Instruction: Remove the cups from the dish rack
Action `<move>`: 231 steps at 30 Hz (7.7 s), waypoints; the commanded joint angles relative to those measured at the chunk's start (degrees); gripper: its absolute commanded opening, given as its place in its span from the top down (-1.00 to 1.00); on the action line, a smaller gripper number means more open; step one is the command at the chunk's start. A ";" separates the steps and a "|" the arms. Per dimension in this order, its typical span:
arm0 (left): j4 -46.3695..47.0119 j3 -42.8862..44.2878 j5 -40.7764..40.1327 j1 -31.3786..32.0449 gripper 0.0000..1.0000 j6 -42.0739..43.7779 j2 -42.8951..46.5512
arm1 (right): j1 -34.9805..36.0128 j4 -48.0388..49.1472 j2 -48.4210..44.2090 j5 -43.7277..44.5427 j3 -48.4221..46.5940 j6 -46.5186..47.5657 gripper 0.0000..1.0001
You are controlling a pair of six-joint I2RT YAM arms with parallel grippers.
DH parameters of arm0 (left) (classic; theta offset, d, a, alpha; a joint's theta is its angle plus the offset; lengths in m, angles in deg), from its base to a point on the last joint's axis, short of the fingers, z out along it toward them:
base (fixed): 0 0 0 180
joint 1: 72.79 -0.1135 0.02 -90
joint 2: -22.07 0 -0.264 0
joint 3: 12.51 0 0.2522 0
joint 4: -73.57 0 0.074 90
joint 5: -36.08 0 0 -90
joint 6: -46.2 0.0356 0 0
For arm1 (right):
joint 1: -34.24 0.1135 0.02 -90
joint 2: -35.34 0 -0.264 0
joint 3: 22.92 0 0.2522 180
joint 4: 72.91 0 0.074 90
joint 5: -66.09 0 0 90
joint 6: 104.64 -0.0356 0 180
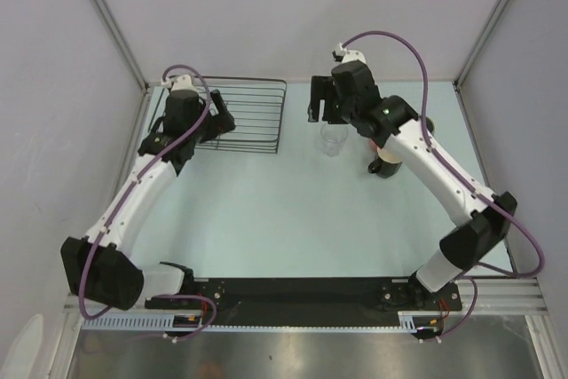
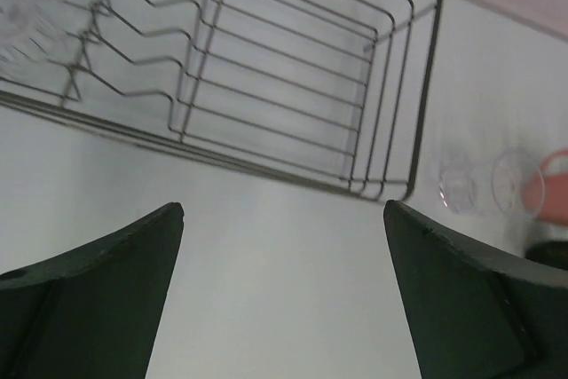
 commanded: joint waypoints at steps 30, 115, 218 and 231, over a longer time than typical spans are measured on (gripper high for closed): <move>-9.44 31.04 -15.54 -17.82 -0.97 -2.27 -39.66 | 7.10 12.10 -18.72 -9.84 22.23 4.75 -0.67; 54.68 -32.67 48.26 -11.23 0.99 -37.14 15.37 | 5.17 34.06 -21.44 -20.80 32.51 -13.35 -0.56; 12.89 -19.77 28.85 -5.07 -0.97 -14.23 3.67 | -6.70 -20.16 35.24 1.32 -29.01 -5.54 1.00; 12.09 -18.36 28.85 -5.07 -0.97 -13.44 1.21 | -7.32 -19.54 41.66 1.32 -28.83 -5.10 1.00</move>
